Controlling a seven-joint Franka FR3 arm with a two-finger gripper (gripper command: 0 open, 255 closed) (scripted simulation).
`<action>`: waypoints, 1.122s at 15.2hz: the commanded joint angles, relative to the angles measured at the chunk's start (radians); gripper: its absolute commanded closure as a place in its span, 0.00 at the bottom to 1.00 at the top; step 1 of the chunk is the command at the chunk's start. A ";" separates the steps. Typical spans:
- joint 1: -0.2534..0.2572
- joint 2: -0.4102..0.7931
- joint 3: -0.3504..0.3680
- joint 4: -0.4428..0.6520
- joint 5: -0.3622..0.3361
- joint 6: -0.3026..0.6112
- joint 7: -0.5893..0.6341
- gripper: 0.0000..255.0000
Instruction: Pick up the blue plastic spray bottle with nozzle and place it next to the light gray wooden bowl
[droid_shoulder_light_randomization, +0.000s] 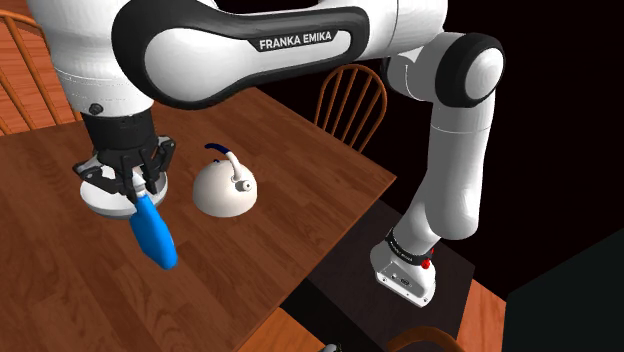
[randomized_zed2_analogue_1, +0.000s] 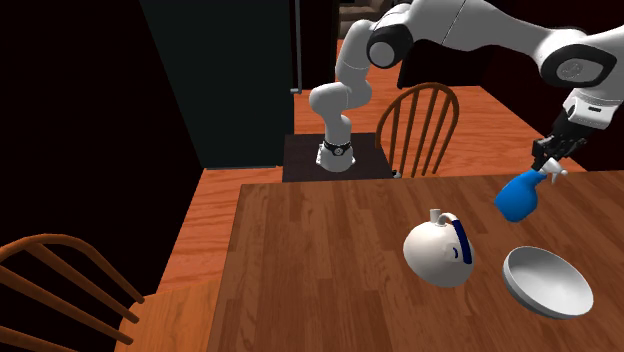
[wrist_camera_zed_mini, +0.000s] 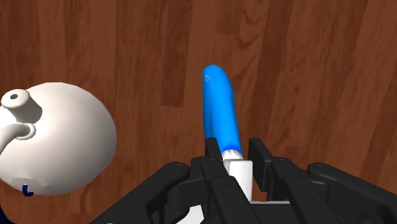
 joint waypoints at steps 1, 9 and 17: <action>-0.004 0.001 -0.001 -0.027 -0.002 0.028 0.003 1.00; -0.009 0.017 -0.009 -0.098 -0.016 0.109 0.014 1.00; -0.009 0.017 -0.009 -0.097 -0.016 0.109 0.014 0.00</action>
